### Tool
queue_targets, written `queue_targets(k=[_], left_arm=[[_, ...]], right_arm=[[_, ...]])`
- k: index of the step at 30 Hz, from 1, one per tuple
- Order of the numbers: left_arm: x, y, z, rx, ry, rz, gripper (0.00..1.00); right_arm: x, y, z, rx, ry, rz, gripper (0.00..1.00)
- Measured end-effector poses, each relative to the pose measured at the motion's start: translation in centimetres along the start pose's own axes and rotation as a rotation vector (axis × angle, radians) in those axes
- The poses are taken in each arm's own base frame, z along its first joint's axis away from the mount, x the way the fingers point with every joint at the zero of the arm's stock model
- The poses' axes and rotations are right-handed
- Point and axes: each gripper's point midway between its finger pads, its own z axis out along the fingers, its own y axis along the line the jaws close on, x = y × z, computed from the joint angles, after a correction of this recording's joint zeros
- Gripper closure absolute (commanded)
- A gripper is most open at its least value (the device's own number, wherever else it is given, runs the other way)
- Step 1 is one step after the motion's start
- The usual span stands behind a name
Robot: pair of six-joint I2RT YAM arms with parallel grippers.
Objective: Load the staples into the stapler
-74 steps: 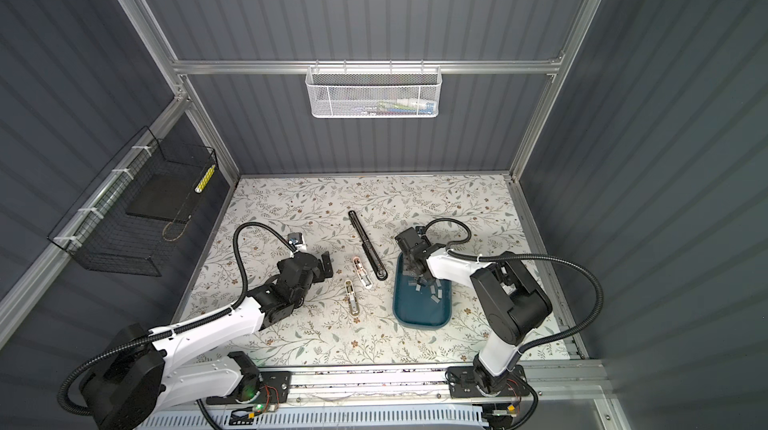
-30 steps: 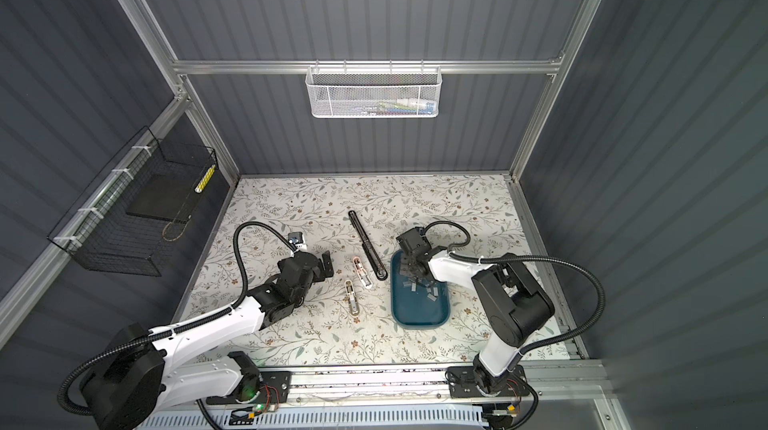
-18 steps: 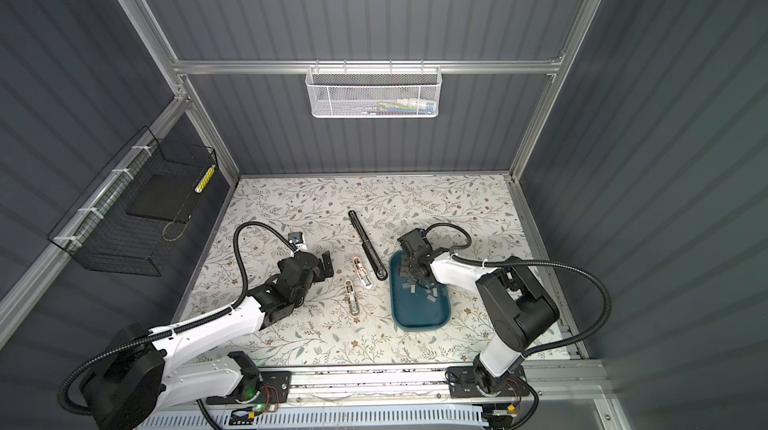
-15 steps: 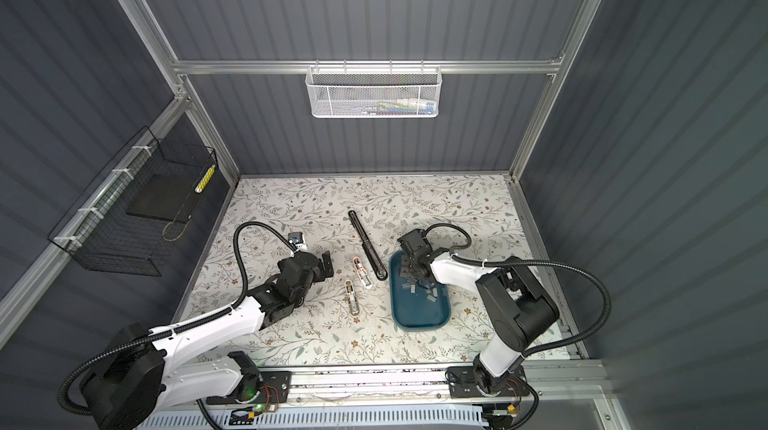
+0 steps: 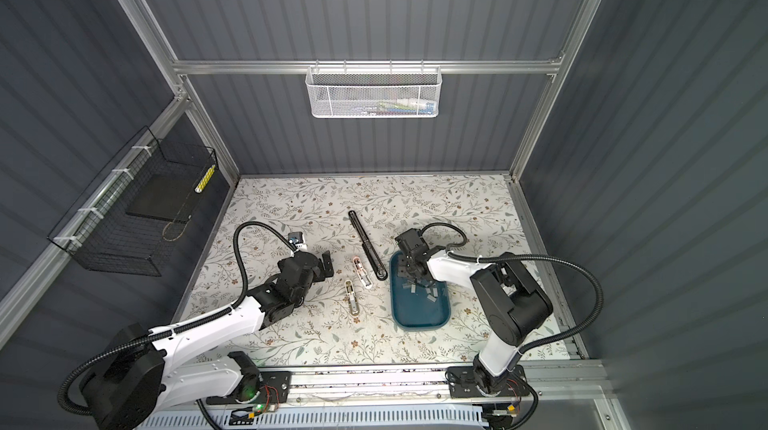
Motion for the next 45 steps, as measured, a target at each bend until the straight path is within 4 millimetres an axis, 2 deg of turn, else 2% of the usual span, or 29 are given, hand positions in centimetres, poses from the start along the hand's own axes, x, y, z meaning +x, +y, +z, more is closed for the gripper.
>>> queue_targets(k=[7, 33, 37, 42, 45], left_arm=[[0.0, 0.0, 0.0, 0.000, 0.000, 0.000, 0.00], [-0.1, 0.2, 0.0, -0.009, -0.005, 0.009, 0.00], [-0.5, 0.9, 0.5, -0.013, -0.002, -0.025, 0.00], [-0.8, 3.3, 1.5, -0.057, 0.010, -0.104, 0.00], [-0.8, 3.3, 1.6, -0.050, 0.016, -0.111, 0.00]], right_arm=[[-1.1, -0.1, 0.5, 0.043, -0.014, -0.012, 0.72], [-1.1, -0.5, 0.5, 0.098, -0.026, -0.044, 0.87], [-0.5, -0.9, -0.6, 0.097, -0.017, -0.051, 0.89], [-1.0, -0.4, -3.4, 0.055, -0.073, -0.055, 0.91], [-1.0, 0.2, -4.9, 0.029, -0.106, -0.067, 0.92]])
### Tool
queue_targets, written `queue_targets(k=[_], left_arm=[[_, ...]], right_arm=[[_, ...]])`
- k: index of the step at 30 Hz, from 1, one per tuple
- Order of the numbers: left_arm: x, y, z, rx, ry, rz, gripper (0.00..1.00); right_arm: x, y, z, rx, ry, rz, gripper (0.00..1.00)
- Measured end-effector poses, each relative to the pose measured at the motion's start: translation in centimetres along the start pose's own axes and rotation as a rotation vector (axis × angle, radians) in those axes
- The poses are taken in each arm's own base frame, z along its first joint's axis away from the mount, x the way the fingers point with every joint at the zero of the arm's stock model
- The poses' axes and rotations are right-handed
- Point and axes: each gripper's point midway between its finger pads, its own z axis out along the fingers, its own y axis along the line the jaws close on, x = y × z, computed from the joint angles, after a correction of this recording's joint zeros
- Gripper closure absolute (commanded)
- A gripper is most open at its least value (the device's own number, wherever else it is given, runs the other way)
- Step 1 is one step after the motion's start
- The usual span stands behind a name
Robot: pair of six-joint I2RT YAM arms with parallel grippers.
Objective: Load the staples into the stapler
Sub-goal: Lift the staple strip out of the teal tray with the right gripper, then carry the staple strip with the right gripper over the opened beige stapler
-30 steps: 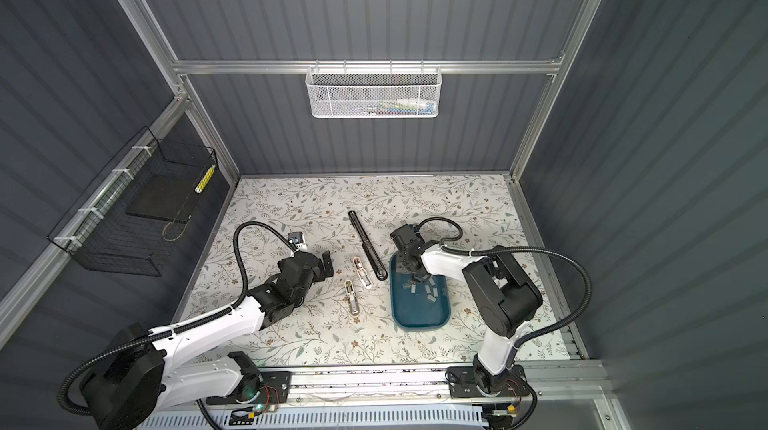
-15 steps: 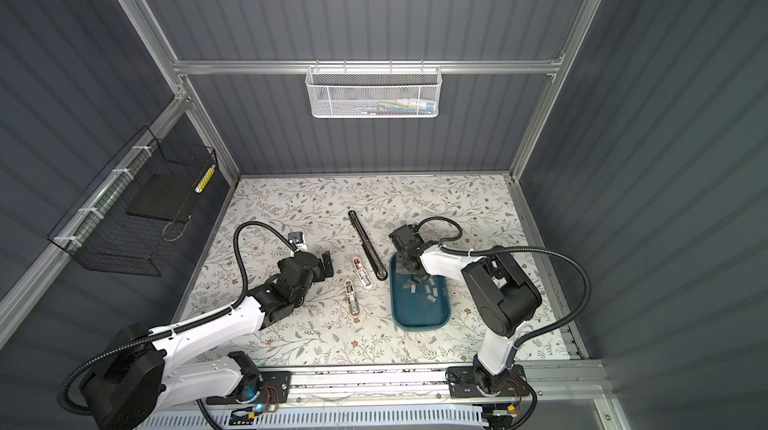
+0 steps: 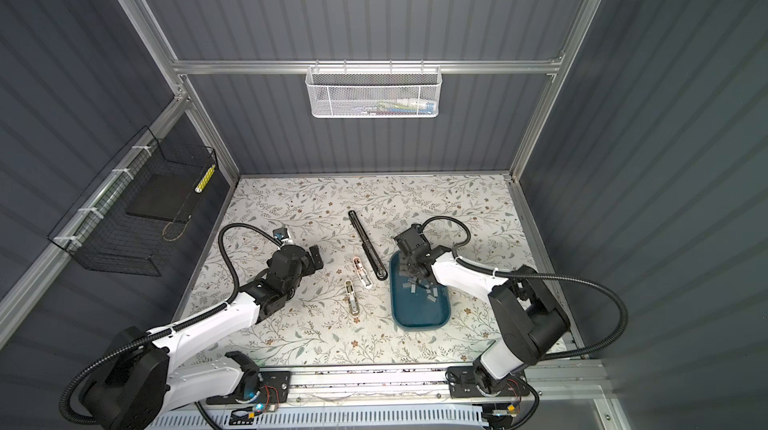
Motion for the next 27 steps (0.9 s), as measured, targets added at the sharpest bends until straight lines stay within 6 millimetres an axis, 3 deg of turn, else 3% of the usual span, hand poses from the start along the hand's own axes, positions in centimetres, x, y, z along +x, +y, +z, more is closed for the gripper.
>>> queue_targets(k=[6, 15, 20, 27], left_arm=[[0.2, -0.3, 0.0, 0.020, 0.012, -0.010, 0.00], [0.8, -0.8, 0.2, 0.045, 0.040, -0.006, 0.00], [0.8, -0.8, 0.1, 0.050, 0.038, -0.008, 0.00], [1.2, -0.8, 0.0, 0.058, 0.044, -0.008, 0.00]], right_arm=[[0.2, 1.3, -2.7, -0.051, -0.050, -0.032, 0.93], [-0.9, 4.2, -8.6, -0.125, -0.216, -0.098, 0.96], [0.7, 7.6, -10.9, -0.198, -0.262, -0.166, 0.96], [3.4, 11.8, -11.2, -0.252, -0.261, -0.269, 0.96]])
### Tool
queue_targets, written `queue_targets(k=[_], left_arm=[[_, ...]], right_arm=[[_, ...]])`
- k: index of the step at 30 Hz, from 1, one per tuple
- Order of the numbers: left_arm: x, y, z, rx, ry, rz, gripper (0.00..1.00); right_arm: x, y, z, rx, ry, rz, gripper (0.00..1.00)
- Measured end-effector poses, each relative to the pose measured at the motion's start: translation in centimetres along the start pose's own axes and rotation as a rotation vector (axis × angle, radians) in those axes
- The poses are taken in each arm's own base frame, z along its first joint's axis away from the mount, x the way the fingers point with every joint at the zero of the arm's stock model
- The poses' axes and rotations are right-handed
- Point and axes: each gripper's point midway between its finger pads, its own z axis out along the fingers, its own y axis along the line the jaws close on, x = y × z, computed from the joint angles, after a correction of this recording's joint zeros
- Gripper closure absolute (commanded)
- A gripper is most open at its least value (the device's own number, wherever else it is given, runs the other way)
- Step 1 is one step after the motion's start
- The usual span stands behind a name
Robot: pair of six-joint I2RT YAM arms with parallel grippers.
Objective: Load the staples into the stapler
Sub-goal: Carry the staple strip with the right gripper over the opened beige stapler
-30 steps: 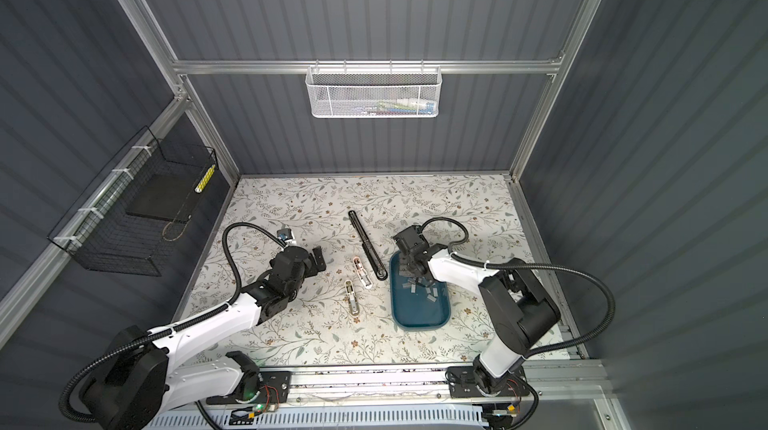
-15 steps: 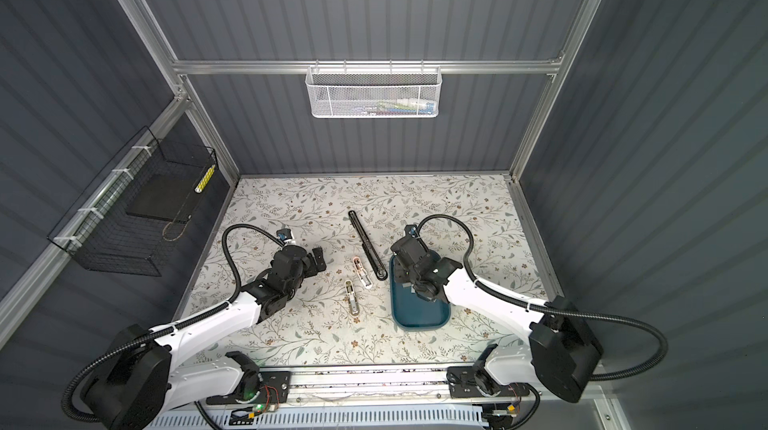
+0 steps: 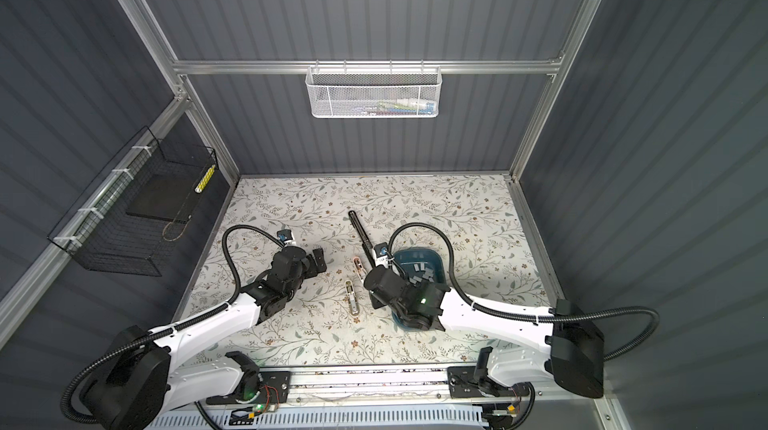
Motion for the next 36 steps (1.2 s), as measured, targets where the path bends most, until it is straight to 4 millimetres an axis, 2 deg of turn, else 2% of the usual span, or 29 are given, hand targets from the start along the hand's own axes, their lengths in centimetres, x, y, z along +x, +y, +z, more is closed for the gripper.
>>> queue_targets(k=[7, 13, 18, 27, 33, 36], left_arm=[[0.2, 0.1, -0.3, 0.020, -0.011, -0.012, 0.00], [0.5, -0.1, -0.3, 0.034, -0.005, -0.033, 0.00], [0.8, -0.2, -0.1, 0.037, 0.006, -0.043, 0.00], [0.2, -0.1, -0.5, 0.054, -0.011, -0.079, 0.00], [0.5, 1.6, 0.3, 0.067, 0.024, -0.167, 0.00], [0.5, 1.5, 0.4, 0.082, 0.032, -0.177, 0.00]], right_arm=[[-0.1, 4.6, 0.9, -0.076, -0.011, -0.045, 0.97], [-1.1, 7.5, 0.5, -0.124, -0.039, -0.056, 0.97], [-0.5, 8.5, 0.8, -0.124, -0.052, -0.069, 0.98], [3.9, 10.6, 2.6, -0.104, -0.006, -0.116, 0.98], [4.9, 10.8, 3.3, -0.090, 0.006, -0.105, 0.97], [5.3, 10.5, 3.7, -0.065, 0.010, -0.097, 0.97]])
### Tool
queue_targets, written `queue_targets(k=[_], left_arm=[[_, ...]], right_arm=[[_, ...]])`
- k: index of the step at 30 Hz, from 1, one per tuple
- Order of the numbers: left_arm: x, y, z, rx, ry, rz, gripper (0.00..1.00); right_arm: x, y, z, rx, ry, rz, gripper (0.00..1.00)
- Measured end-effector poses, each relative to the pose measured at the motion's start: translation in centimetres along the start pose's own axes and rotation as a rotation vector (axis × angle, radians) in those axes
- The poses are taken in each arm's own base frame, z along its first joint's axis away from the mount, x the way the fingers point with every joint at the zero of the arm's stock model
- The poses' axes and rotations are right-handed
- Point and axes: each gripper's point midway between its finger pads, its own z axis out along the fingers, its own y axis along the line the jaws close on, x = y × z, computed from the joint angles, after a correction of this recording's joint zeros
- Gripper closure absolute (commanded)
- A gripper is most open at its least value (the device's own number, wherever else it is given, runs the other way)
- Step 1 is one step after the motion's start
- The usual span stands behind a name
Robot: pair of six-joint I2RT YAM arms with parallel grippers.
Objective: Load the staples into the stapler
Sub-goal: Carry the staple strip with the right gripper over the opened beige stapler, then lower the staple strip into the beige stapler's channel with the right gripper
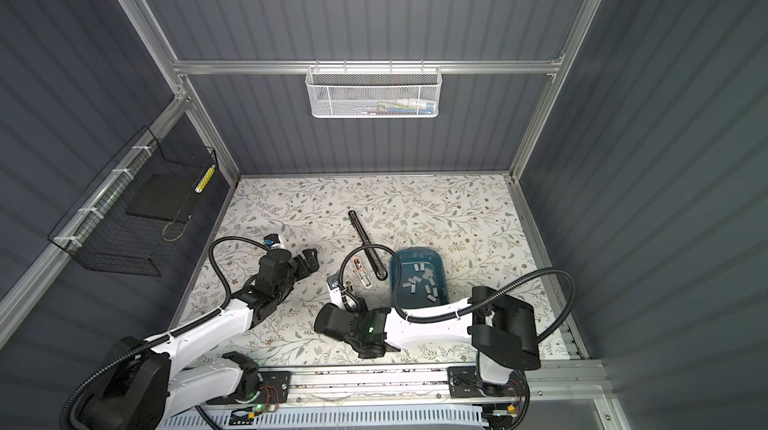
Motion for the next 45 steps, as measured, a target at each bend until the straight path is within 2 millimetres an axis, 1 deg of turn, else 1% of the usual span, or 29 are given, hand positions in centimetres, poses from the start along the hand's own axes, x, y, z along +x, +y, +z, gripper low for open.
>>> queue_targets(k=[3, 8, 13, 21, 28, 33, 42, 45], left_arm=[[-0.1, -0.3, -0.2, 0.016, 0.001, -0.002, 0.00], [-0.1, -0.5, -0.2, 0.028, 0.003, -0.004, 0.00], [0.7, -0.3, 0.2, 0.021, 0.031, 0.003, 0.00], [0.8, -0.5, 0.3, 0.029, 0.037, 0.002, 0.00], [1.0, -0.4, 0.4, 0.027, 0.047, 0.004, 0.00], [1.1, -0.4, 0.4, 0.029, 0.048, 0.004, 0.00], [1.1, -0.4, 0.4, 0.029, 0.049, 0.004, 0.00], [1.1, -0.5, 0.4, 0.030, 0.049, 0.004, 0.00]], right_arm=[[0.4, -0.6, 0.3, 0.028, 0.006, 0.009, 0.97], [0.0, -1.4, 0.7, 0.051, 0.003, 0.038, 0.96], [-0.5, -2.4, 1.2, 0.069, 0.000, 0.061, 0.96], [0.0, -3.4, 1.9, 0.076, 0.000, 0.061, 0.96], [0.0, -4.9, 3.3, 0.097, 0.002, 0.086, 0.96], [0.6, -5.0, 3.9, 0.103, 0.016, 0.075, 0.96], [0.8, -4.7, 4.1, 0.088, 0.024, 0.075, 0.97], [1.2, -4.6, 4.4, 0.088, 0.033, 0.073, 0.97]])
